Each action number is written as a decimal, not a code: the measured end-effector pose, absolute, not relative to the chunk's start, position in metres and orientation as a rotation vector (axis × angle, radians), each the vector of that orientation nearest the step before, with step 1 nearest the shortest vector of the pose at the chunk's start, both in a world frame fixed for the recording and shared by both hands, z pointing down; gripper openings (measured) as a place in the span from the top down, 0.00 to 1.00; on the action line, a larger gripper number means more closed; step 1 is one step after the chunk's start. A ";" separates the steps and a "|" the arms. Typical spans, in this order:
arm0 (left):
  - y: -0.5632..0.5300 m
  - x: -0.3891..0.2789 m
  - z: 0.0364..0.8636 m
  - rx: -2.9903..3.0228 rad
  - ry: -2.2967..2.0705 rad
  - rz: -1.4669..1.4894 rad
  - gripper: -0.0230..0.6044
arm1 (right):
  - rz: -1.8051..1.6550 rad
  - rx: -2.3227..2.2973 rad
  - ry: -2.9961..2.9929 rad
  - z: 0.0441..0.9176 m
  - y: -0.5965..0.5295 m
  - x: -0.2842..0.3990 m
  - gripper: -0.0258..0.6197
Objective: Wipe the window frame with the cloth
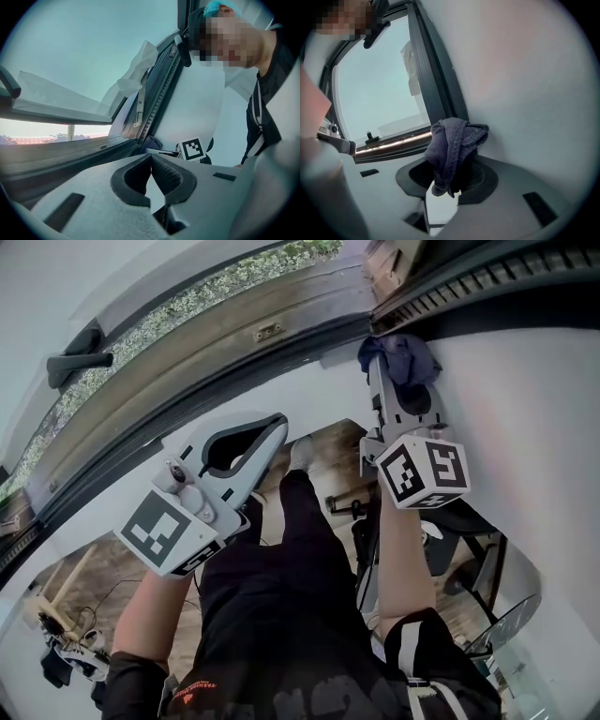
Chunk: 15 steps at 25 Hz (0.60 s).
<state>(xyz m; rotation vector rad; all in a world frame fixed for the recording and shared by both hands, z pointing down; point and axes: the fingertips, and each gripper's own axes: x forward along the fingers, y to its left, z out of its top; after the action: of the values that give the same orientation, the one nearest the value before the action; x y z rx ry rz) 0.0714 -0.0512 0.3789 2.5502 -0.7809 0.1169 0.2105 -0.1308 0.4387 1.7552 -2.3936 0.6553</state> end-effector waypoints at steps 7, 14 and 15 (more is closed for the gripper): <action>-0.046 0.073 0.387 2.537 -0.776 0.123 0.93 | 0.701 1.750 -2.380 0.460 -0.132 0.209 0.78; -0.044 0.066 0.392 2.527 -0.790 0.129 0.93 | 0.753 1.726 -2.366 0.477 -0.134 0.204 0.78; -0.045 0.065 0.392 2.526 -0.791 0.128 0.93 | 0.752 1.722 -2.369 0.477 -0.134 0.202 0.78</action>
<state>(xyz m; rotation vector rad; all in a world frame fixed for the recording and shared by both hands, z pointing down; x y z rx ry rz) 0.0653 -0.0445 0.3918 2.5262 -0.7914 0.1279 0.2023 -0.1343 0.4771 1.7216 -2.3689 0.7519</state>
